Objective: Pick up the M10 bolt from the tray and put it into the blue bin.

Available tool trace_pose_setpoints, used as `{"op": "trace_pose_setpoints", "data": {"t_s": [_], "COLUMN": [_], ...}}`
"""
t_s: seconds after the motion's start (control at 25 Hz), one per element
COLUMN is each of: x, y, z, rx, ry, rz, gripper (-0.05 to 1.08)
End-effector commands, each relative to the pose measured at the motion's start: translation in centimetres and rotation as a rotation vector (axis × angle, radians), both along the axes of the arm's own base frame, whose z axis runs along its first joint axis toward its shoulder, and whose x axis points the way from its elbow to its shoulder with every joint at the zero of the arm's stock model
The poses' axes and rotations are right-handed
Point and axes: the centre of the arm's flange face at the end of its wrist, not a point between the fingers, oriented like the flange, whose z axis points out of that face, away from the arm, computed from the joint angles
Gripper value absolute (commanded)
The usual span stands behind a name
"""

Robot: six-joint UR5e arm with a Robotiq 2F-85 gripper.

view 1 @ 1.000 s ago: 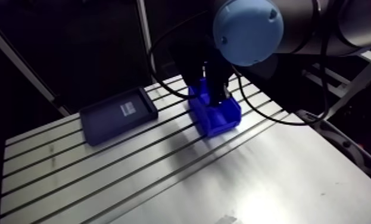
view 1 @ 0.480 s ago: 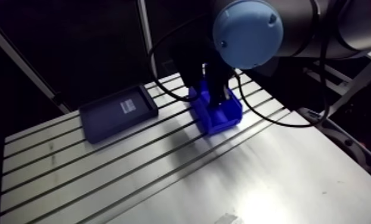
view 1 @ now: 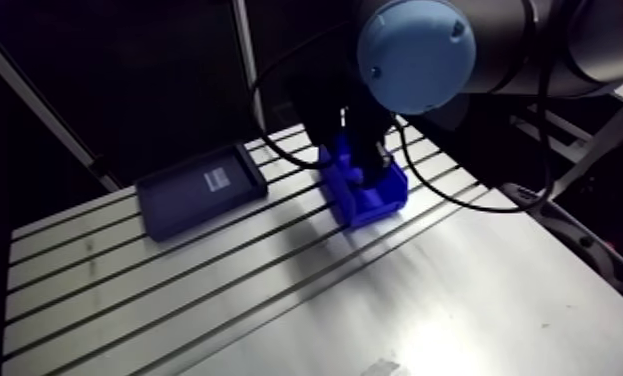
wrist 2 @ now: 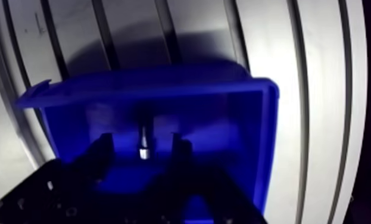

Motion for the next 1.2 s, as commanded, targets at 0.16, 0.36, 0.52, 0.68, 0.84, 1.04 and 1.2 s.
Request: {"op": "trace_pose_setpoints", "data": {"t_s": [0.16,0.36,0.52,0.68,0.84,1.04,1.2], "x": [-0.7,-2.4,-4.4,-6.1,-7.4,-8.0,-7.7], "y": [-0.6,-0.4,-2.1,-5.7,-10.4,-15.9,-19.4], "z": [7.6,12.7,17.5,21.6,24.0,26.2,28.3], "rx": [-0.008,0.008,0.031,0.042,0.056,0.013,0.001], "ry": [-0.012,-0.011,0.013,0.026,0.072,0.088,0.114], "rz": [-0.008,-0.149,-0.344,-0.541,-0.740,-0.956,-1.097], "gripper": [0.00,0.00,0.01,0.01,0.01,0.01,0.01]}}
